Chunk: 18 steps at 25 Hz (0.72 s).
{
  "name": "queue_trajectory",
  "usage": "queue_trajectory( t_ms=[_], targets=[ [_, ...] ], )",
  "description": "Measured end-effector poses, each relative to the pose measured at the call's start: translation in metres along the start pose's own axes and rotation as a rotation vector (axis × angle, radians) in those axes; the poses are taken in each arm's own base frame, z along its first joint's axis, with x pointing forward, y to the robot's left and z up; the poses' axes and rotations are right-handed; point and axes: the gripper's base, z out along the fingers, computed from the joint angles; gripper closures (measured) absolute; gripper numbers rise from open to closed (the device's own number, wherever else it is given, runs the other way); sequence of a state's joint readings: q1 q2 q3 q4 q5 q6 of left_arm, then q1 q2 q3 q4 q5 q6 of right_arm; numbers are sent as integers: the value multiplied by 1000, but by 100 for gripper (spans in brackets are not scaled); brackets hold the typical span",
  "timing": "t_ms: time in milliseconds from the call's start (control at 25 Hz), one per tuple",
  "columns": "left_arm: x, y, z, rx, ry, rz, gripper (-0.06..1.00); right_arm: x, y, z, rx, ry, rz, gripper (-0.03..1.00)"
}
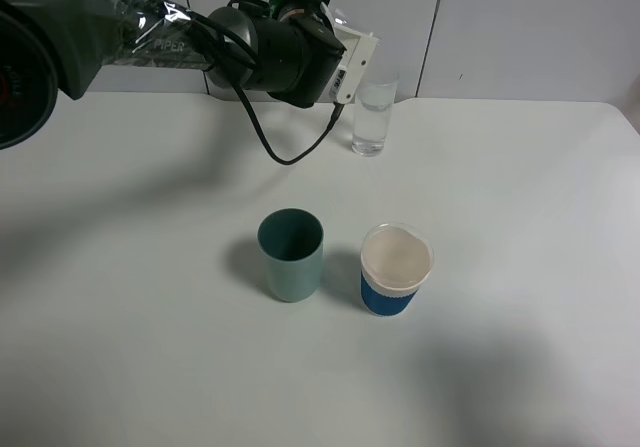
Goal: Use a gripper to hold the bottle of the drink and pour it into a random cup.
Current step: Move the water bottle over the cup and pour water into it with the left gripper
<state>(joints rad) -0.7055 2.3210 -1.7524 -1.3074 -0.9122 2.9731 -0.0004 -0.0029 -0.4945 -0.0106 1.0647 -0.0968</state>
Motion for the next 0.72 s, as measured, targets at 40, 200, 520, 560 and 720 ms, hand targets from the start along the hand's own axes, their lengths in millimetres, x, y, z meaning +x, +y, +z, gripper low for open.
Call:
queue_trajectory(
  t_ms=[40,200,520,560,720],
  targets=[
    [0,1,0,-9,-2,7,40,0,0,0,0,0,0,23],
    [-1,3,0,-38,-7,30,40,0,0,0,0,0,0,23],
    [-1,5,0,-55,-9,43,40,0,0,0,0,0,-1,23],
    [-1,5,0,-58,-10,45,40,0,0,0,0,0,-1,23],
    [-1,6,0,-70,-10,55,40,0,0,0,1,0,-1,23]
  ],
)
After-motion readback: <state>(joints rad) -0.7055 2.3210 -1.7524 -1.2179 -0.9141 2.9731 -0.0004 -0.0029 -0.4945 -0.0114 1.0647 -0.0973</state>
